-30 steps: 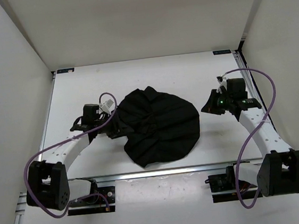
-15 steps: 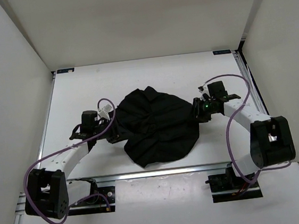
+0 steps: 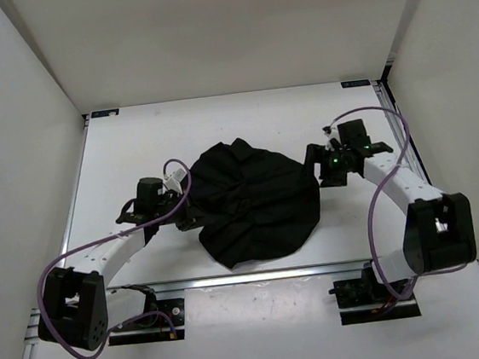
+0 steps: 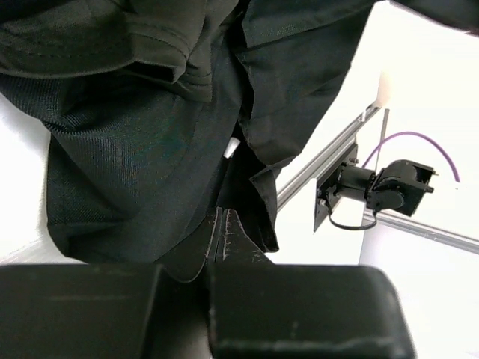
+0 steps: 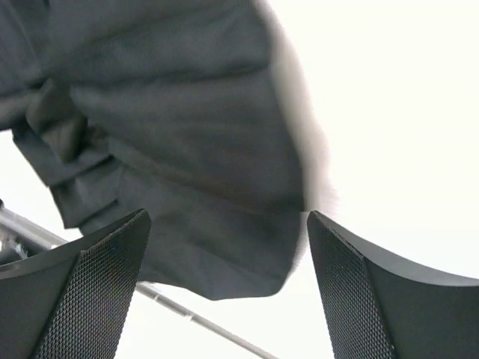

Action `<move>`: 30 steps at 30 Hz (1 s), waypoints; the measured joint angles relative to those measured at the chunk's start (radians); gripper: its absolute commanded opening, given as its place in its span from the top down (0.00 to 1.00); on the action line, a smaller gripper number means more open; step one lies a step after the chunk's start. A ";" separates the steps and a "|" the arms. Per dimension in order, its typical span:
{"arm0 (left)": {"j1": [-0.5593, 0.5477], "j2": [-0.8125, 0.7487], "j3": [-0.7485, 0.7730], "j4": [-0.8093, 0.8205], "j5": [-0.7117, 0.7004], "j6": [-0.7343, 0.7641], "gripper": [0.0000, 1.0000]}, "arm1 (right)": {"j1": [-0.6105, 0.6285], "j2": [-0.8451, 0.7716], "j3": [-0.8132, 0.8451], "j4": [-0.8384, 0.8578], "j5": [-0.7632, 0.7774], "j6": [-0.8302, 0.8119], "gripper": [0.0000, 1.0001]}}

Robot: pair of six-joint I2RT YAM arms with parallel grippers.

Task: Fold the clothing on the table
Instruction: Flatten the skirt out

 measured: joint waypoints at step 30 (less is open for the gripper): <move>0.102 -0.014 -0.098 0.071 -0.016 -0.103 0.94 | 0.470 -0.216 0.831 -0.022 0.145 -0.244 1.00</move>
